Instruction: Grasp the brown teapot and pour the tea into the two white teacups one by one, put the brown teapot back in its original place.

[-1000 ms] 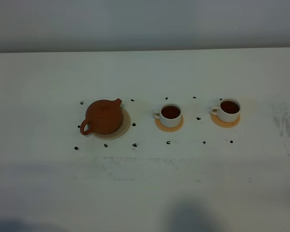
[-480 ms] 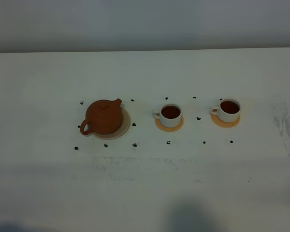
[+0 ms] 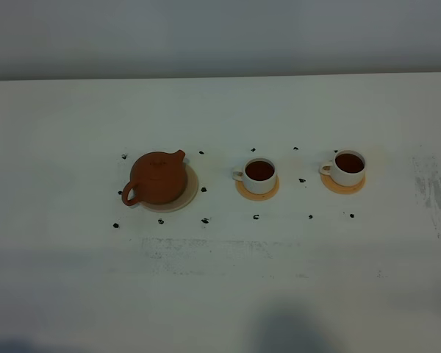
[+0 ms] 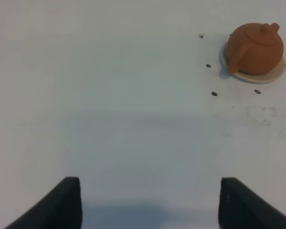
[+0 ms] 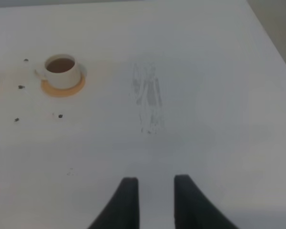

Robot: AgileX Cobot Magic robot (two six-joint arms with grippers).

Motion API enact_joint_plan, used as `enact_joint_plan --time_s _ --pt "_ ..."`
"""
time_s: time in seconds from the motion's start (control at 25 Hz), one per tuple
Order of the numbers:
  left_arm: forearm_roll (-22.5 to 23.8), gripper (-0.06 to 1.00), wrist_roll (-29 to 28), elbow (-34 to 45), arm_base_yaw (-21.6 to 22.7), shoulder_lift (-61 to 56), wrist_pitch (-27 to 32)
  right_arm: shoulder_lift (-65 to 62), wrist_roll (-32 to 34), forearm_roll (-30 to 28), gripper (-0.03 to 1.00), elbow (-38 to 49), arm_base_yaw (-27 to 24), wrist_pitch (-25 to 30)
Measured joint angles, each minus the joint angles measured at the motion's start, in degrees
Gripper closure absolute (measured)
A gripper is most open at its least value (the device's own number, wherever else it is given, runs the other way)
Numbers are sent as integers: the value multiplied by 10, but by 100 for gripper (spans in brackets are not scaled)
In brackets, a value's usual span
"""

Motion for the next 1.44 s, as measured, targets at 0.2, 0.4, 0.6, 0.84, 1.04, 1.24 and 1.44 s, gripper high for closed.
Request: enact_joint_plan --time_s 0.2,0.4,0.6,0.84,1.04,1.24,1.44 --pt "0 37 0 0 0 0 0 0 0 0 76 0 0 0" --pt "0 37 0 0 0 0 0 0 0 0 76 0 0 0" --pt "0 37 0 0 0 1 0 0 0 0 76 0 0 0" --pt "0 37 0 0 0 2 0 0 0 0 76 0 0 0" --pt "0 37 0 0 0 2 0 0 0 0 76 0 0 0" --pt "0 37 0 0 0 2 0 0 0 0 76 0 0 0" --pt "0 37 0 0 0 2 0 0 0 0 76 0 0 0"
